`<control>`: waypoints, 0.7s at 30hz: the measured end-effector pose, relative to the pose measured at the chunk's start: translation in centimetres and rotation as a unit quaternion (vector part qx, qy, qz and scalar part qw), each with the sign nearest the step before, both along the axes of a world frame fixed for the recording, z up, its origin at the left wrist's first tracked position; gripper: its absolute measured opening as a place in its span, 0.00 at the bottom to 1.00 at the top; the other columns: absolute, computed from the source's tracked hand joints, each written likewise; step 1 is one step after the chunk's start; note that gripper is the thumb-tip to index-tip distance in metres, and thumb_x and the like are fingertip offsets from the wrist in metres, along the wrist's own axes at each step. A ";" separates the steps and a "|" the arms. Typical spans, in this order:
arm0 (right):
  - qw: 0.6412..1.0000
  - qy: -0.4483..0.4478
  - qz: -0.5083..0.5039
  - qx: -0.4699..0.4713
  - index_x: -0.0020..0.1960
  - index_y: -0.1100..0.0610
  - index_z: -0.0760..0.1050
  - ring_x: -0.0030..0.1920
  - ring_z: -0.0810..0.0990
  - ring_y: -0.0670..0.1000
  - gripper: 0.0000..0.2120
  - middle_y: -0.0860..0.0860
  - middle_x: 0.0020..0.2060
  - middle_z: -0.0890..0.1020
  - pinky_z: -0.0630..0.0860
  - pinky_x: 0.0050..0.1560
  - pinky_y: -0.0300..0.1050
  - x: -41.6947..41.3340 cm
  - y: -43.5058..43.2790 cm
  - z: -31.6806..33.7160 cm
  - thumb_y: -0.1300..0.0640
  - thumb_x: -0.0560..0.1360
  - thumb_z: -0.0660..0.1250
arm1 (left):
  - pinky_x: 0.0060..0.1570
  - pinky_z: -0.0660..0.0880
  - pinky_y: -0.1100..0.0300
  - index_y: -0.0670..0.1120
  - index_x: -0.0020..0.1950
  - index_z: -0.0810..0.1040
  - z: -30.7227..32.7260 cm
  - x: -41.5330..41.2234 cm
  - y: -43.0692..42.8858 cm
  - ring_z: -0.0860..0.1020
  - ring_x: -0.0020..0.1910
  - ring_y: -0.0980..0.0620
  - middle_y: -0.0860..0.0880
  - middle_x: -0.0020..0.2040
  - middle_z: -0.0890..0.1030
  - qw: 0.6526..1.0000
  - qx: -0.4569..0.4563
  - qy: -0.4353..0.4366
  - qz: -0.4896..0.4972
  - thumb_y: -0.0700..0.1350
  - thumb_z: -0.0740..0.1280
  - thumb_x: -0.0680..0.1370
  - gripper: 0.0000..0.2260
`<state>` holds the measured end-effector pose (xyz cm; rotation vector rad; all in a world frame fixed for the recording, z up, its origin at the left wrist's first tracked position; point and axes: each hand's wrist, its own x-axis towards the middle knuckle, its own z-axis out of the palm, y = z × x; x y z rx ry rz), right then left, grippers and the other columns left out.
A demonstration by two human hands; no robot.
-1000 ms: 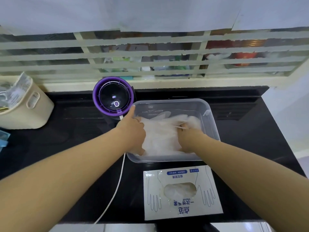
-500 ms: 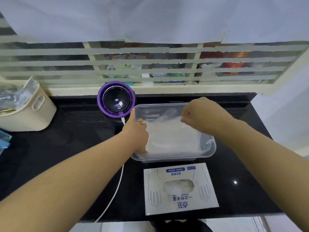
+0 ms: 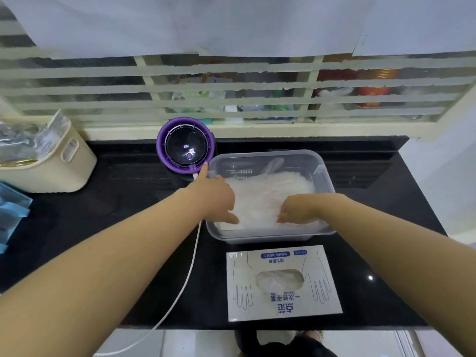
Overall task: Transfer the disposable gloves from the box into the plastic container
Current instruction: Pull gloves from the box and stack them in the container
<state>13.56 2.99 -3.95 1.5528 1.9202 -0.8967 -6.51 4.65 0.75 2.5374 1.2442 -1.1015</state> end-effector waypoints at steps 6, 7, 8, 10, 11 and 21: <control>1.000 -0.001 -0.009 0.019 0.64 0.59 0.73 0.61 0.74 0.55 0.20 0.53 0.61 0.77 0.68 0.65 0.50 -0.2 0.2 3.6 0.46 0.81 0.57 | 0.71 0.36 0.36 0.48 0.59 0.80 0.7 -1.2 -0.2 0.50 0.78 0.47 0.45 0.74 0.67 0.999 0.000 -0.031 0.010 0.55 0.56 0.82 0.18; 1.000 0.003 -0.006 0.028 0.61 0.59 0.74 0.59 0.75 0.55 0.18 0.52 0.57 0.78 0.69 0.64 0.50 -0.1 0.0 4.6 0.47 0.81 0.57 | 0.71 0.36 0.36 0.47 0.59 0.80 0.8 -1.2 -0.3 0.50 0.78 0.47 0.45 0.74 0.66 0.999 0.000 -0.031 0.011 0.55 0.56 0.82 0.18; 0.999 0.005 -0.002 0.038 0.56 0.58 0.76 0.57 0.75 0.55 0.16 0.51 0.52 0.78 0.69 0.62 0.49 0.1 0.0 5.6 0.48 0.81 0.56 | 0.71 0.37 0.36 0.46 0.59 0.79 0.8 -1.2 -0.5 0.49 0.78 0.46 0.44 0.74 0.66 1.000 -0.001 -0.027 0.012 0.55 0.55 0.83 0.18; 0.997 0.006 -0.004 0.072 0.54 0.59 0.77 0.55 0.77 0.55 0.15 0.52 0.51 0.79 0.71 0.59 0.48 0.6 -0.5 7.7 0.50 0.81 0.56 | 0.71 0.37 0.35 0.45 0.59 0.79 0.8 -1.1 -0.9 0.48 0.78 0.45 0.43 0.75 0.64 1.000 0.000 -0.017 0.013 0.54 0.55 0.83 0.18; 0.995 0.004 -0.018 0.095 0.57 0.60 0.77 0.56 0.77 0.56 0.15 0.54 0.53 0.80 0.72 0.59 0.48 0.8 -0.9 8.7 0.52 0.81 0.57 | 0.71 0.37 0.35 0.45 0.60 0.78 0.9 -1.1 -1.0 0.47 0.78 0.45 0.43 0.75 0.63 1.000 0.002 -0.017 0.013 0.54 0.54 0.83 0.19; 0.984 0.083 0.035 0.151 0.53 0.62 0.80 0.52 0.80 0.56 0.12 0.56 0.50 0.83 0.76 0.56 0.51 -2.3 -8.1 10.9 0.56 0.78 0.61 | 0.67 0.64 0.57 0.52 0.69 0.73 2.0 -2.1 -4.4 0.73 0.64 0.50 0.52 0.66 0.75 0.939 0.126 -0.304 -0.101 0.49 0.59 0.82 0.16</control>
